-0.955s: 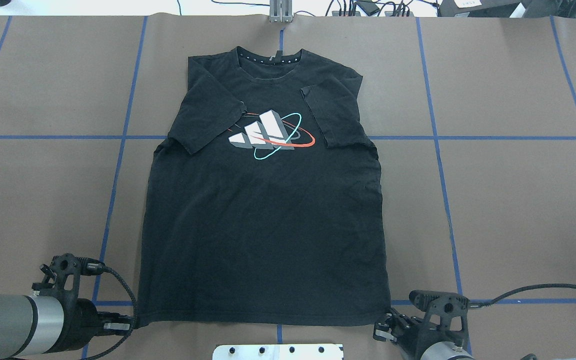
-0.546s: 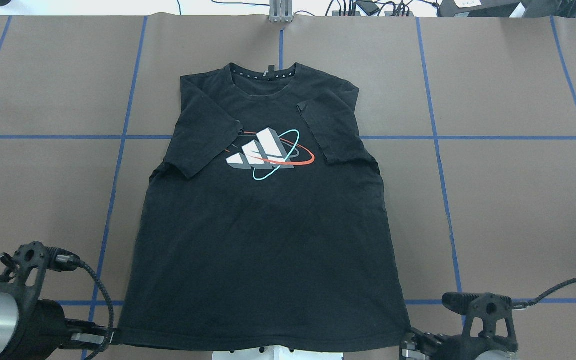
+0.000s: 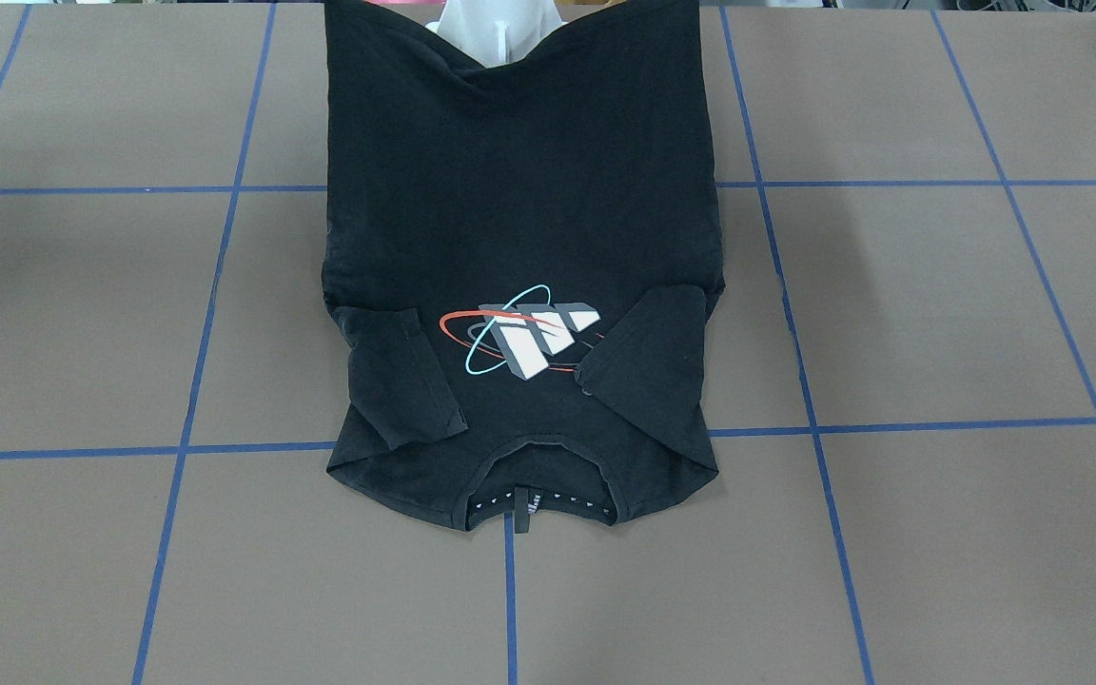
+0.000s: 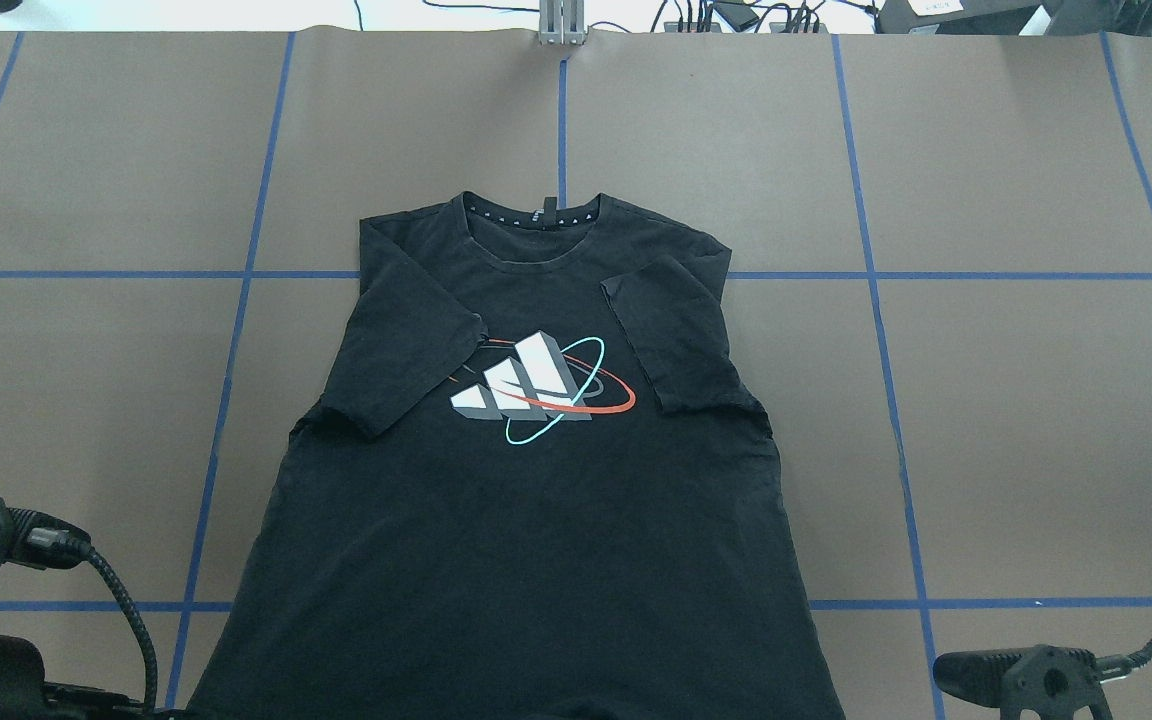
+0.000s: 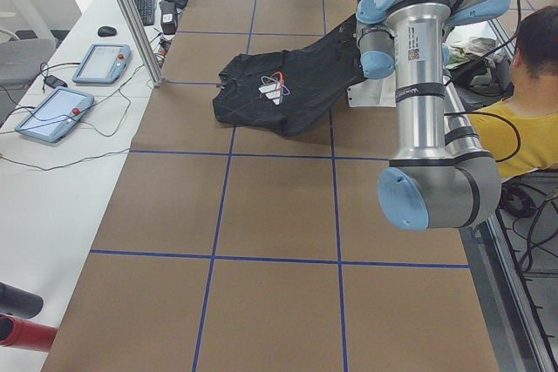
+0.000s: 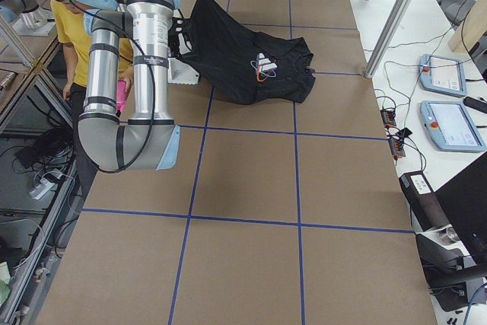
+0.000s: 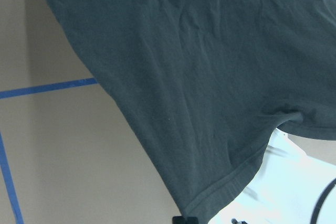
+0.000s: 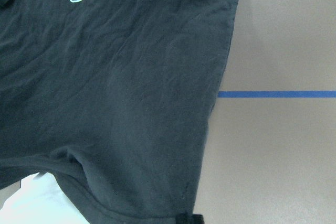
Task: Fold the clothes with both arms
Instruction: 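Lift the hem with both grippers and carry it toward the collar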
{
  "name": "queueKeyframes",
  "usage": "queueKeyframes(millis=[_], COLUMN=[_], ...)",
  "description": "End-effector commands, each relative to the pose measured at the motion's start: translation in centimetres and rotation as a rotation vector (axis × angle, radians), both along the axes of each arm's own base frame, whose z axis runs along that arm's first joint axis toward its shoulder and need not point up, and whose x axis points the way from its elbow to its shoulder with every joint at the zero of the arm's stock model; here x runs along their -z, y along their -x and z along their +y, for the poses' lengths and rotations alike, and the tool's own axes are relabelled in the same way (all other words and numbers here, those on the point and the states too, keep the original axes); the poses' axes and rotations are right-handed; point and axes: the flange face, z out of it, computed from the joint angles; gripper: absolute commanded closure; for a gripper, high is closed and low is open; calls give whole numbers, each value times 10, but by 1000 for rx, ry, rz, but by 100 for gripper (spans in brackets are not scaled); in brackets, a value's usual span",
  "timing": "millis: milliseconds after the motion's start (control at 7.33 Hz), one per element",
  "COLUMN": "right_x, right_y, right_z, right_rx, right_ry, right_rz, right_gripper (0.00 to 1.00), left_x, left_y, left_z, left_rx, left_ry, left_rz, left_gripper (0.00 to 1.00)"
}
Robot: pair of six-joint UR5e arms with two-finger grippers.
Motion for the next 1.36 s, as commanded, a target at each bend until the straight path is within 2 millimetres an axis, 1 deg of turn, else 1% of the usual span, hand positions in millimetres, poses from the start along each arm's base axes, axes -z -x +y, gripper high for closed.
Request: queueKeyframes(millis=[0,136,273,409,546,682,819,955,1092,1228], right_x=[4,4,1,-5,-10,-11,-14,-9,-2,-2], right_y=[-1,13,39,56,48,32,24,24,29,45], right_z=[-40,-66,-93,-125,-154,-177,-195,-211,-230,-255], right_rx=[-142,-226,-301,-380,-403,-422,-466,-504,-525,-539], right_ry=[-13,-16,-21,-19,13,23,26,28,42,58], right_rz=[-12,-12,3,28,46,55,62,51,42,55], right_gripper=[100,100,100,100,100,100,100,100,100,100], left_x=[-17,-22,-25,-29,-33,-36,-30,-27,-23,-27], left_y=[-37,-60,-71,-66,-51,-41,-39,-42,-42,-49], left_z=[-40,-81,-120,-160,-192,-217,-242,-263,-286,-302], left_rx=[79,136,184,235,274,321,362,389,420,428], left_ry=[-18,-68,-111,-166,-230,-233,-233,-231,-228,-219], left_rz=[-36,-45,-57,-78,-98,-116,-117,-123,-130,-143], left_gripper=[100,100,100,100,100,100,100,100,100,100])
